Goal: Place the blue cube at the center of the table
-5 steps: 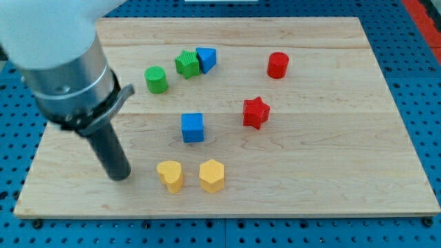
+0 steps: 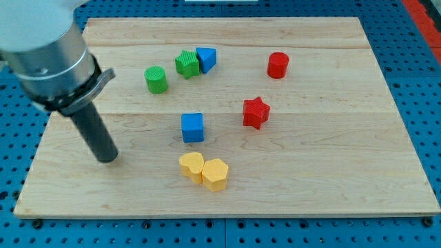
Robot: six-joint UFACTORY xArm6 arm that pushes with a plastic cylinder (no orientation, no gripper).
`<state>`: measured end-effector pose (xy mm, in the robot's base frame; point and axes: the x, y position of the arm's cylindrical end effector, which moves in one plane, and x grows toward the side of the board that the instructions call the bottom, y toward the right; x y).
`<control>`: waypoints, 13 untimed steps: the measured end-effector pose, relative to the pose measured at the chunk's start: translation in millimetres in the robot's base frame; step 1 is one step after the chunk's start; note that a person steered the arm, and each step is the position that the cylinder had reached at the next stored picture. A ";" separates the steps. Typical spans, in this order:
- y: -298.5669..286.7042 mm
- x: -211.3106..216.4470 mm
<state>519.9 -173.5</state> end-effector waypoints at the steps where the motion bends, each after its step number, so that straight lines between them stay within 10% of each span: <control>1: 0.0 -3.5; 13: 139.3 -23.8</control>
<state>496.1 -34.2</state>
